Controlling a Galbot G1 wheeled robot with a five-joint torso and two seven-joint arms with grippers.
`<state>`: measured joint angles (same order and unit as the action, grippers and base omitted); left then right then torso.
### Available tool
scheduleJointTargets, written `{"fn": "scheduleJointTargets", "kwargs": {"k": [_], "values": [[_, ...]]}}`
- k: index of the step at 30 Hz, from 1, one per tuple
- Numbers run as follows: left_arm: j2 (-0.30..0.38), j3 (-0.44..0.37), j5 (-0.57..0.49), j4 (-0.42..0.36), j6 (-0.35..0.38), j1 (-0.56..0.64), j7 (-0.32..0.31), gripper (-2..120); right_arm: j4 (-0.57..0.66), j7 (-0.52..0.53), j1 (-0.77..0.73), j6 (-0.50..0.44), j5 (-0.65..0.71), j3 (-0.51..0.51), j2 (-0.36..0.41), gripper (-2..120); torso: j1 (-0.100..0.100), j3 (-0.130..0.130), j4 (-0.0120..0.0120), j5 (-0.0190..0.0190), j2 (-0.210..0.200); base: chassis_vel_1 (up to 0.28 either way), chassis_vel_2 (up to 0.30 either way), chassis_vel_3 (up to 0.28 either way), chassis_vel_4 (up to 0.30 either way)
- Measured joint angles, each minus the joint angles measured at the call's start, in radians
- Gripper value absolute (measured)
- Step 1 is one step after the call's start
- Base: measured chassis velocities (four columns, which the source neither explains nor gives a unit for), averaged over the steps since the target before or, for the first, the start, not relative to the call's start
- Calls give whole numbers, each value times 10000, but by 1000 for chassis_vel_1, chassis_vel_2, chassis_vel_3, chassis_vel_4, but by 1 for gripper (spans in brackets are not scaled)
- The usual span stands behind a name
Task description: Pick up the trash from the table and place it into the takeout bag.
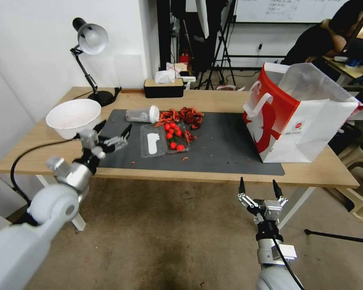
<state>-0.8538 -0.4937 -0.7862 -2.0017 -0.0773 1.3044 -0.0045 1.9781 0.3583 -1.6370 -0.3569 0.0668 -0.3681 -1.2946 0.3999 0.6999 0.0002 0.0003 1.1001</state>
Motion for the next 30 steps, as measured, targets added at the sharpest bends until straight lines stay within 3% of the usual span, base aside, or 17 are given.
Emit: {"fn": "scheduleJointTargets", "kwargs": {"k": [8, 10, 15, 30], "values": [[-1201, -1016, 1170, -316, -185, 1254, -193, 100, 7, 2, -79, -95, -35, 10, 40, 100, 0, 0, -3, -2, 0, 0, 0, 0, 0], [-1859, -1316, 1927, -344, -529, 2003, -184, 100, 16, 2, -106, -135, -35, 21, 83, 100, 0, -1, -1, -3, -1, 0, 0, 0, 0], [-2473, -1329, 2597, -266, -1110, 2817, -138, 100, 25, 3, -105, -148, -34, 52, 90, 100, 0, -1, -2, -1, -1, 0, 0, 0, 0], [-2899, -1086, 3350, 493, -2025, 3238, -8, 100, -22, 6, -188, -294, -46, 78, -12, 100, 1, 1, -2, -3, -1, 0, 0, 0, 0]]}}
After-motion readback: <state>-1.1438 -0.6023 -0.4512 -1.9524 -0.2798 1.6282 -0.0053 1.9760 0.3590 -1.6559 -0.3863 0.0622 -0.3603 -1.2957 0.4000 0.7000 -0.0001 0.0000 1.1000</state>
